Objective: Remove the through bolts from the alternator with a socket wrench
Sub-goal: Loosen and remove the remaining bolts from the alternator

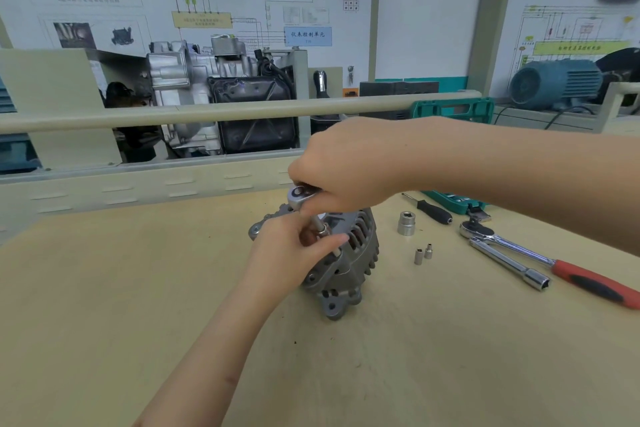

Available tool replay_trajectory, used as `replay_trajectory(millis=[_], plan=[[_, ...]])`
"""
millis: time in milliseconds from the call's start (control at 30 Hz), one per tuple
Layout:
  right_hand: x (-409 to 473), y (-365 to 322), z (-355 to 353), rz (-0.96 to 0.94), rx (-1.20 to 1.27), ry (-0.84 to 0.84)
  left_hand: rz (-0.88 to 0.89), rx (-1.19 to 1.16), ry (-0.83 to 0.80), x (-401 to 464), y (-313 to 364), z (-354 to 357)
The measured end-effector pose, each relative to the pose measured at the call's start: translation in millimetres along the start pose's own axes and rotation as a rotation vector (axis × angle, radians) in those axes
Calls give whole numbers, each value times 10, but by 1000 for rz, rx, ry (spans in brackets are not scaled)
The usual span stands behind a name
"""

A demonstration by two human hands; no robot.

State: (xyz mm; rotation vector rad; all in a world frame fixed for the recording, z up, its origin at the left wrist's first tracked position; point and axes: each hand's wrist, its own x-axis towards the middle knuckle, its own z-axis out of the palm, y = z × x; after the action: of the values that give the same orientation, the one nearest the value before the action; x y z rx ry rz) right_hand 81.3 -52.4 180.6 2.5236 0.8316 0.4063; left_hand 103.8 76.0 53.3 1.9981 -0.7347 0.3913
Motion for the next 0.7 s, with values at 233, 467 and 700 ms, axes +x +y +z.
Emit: replay_trajectory(millis=[233, 467, 700], plan=[[-57, -86, 24, 55, -72, 51, 1, -69, -86, 4, -10, -36], [-96, -53, -67, 35, -52, 25, 28, -41, -43, 8, -19, -29], [-30, -22, -23, 53, -88, 23, 30, -39, -23, -9, -6, 10]])
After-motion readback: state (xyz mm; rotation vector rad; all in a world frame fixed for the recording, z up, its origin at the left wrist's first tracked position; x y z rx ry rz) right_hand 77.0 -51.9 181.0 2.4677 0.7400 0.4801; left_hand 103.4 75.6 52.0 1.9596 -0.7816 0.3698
